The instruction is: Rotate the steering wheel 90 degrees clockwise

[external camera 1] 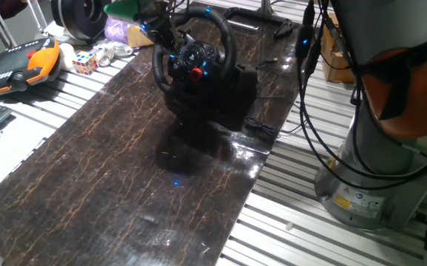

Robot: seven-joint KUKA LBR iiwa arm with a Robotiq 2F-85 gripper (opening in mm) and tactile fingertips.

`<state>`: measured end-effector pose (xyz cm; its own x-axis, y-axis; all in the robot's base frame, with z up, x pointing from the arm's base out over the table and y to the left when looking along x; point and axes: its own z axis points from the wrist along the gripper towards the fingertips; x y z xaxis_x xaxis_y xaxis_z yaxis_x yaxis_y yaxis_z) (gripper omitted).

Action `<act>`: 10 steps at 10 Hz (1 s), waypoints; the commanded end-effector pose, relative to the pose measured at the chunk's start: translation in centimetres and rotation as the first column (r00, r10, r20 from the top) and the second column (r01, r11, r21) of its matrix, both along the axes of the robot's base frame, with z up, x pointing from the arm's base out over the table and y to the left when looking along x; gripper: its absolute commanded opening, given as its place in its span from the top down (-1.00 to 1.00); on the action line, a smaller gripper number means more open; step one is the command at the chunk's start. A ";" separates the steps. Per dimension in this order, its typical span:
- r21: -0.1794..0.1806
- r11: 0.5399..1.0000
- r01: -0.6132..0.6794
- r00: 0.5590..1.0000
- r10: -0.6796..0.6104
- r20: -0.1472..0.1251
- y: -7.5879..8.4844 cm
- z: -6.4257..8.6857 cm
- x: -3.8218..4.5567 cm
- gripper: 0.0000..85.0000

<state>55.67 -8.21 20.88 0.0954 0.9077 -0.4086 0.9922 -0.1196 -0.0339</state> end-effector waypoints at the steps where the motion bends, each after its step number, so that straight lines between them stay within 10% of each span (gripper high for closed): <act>1: -0.001 0.987 0.162 0.987 -0.162 0.000 -0.1 0.0 0.06 0.98; 10: -0.021 0.987 0.157 0.987 -0.157 0.030 -1.2 1.2 2.72 0.98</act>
